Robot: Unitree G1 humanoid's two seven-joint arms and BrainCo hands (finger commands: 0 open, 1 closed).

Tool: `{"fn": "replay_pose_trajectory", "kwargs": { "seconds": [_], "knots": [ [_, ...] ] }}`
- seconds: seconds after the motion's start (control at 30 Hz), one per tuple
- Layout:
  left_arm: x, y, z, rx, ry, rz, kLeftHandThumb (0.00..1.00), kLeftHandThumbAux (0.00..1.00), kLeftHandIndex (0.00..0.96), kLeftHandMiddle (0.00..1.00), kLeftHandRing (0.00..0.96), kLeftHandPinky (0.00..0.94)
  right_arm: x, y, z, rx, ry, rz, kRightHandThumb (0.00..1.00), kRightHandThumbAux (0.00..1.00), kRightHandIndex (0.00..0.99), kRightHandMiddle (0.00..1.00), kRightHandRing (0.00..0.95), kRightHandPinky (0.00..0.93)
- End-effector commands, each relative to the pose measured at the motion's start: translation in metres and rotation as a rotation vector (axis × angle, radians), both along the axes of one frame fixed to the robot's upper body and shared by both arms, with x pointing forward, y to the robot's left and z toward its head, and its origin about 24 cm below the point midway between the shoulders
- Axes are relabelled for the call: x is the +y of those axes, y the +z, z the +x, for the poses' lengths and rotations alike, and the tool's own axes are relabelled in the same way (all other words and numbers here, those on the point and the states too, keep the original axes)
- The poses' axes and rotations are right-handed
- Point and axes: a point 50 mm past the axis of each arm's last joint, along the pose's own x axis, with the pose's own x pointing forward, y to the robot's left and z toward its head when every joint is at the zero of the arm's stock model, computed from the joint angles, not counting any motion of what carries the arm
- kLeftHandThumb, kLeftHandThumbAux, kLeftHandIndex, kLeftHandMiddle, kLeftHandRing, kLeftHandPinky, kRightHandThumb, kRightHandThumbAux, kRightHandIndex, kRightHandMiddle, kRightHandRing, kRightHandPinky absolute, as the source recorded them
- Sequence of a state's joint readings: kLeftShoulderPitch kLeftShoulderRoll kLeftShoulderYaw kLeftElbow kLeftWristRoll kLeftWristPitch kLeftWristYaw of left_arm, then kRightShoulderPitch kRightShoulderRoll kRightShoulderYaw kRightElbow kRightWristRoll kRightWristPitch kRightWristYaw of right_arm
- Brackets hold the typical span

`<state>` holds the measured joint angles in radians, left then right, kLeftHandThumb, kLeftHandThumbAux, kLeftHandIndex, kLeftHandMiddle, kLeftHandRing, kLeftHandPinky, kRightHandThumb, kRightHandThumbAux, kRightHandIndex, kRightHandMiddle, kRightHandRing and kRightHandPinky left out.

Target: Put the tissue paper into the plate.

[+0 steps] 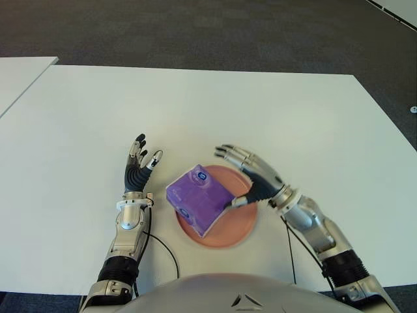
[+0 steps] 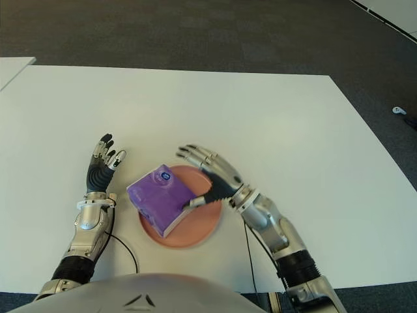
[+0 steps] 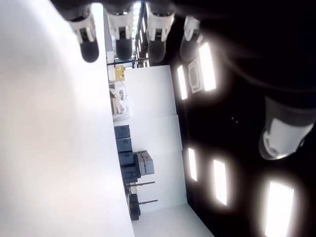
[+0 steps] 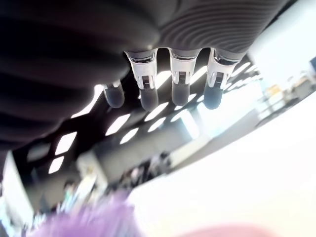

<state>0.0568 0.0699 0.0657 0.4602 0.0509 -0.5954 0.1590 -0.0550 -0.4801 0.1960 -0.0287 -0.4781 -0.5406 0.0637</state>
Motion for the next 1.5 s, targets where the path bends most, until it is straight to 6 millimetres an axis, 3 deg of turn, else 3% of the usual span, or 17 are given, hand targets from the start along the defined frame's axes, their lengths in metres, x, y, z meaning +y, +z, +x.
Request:
{"fn": "replay_pose_trajectory", "kwargs": {
  "seconds": [0.03, 0.33, 0.43, 0.53, 0.67, 0.83, 1.5],
  "knots": [
    [0.002, -0.023, -0.020, 0.110, 0.013, 0.019, 0.000, 0.500, 0.000, 0.000, 0.000, 0.000, -0.016, 0.011, 0.012, 0.014, -0.139, 0.170, 0.169, 0.419, 0.000, 0.000, 0.000, 0.009],
    [0.001, -0.021, -0.020, 0.104, 0.016, 0.020, 0.000, 0.502, 0.000, 0.000, 0.000, 0.000, -0.025, 0.024, 0.020, 0.006, -0.257, 0.459, 0.187, 0.434, 0.000, 0.014, 0.001, 0.000],
    [0.001, -0.021, -0.020, 0.104, 0.017, 0.020, 0.000, 0.500, 0.000, 0.000, 0.000, 0.000, -0.042, 0.028, 0.025, -0.002, -0.317, 0.573, 0.214, 0.448, 0.000, 0.024, 0.003, 0.000],
    [0.001, -0.020, -0.021, 0.100, 0.019, 0.020, 0.000, 0.497, 0.000, 0.000, 0.000, 0.000, -0.056, 0.026, 0.028, -0.026, -0.370, 0.668, 0.230, 0.526, 0.000, 0.034, 0.002, 0.000],
    [0.001, -0.019, -0.021, 0.097, 0.025, 0.018, 0.000, 0.493, 0.000, 0.000, 0.000, 0.000, -0.064, 0.013, 0.036, -0.014, -0.444, 0.833, 0.203, 0.638, 0.003, 0.061, 0.035, 0.051],
    [0.000, -0.019, -0.021, 0.098, 0.024, 0.017, 0.000, 0.494, 0.000, 0.000, 0.000, 0.000, -0.067, 0.000, 0.038, 0.036, -0.479, 0.933, 0.150, 0.678, 0.004, 0.076, 0.057, 0.077],
    [0.001, -0.019, -0.023, 0.100, 0.019, 0.026, 0.000, 0.497, 0.000, 0.000, 0.000, 0.000, -0.068, -0.008, 0.035, 0.062, -0.491, 0.970, 0.107, 0.681, 0.000, 0.069, 0.055, 0.078]
  ]
}}
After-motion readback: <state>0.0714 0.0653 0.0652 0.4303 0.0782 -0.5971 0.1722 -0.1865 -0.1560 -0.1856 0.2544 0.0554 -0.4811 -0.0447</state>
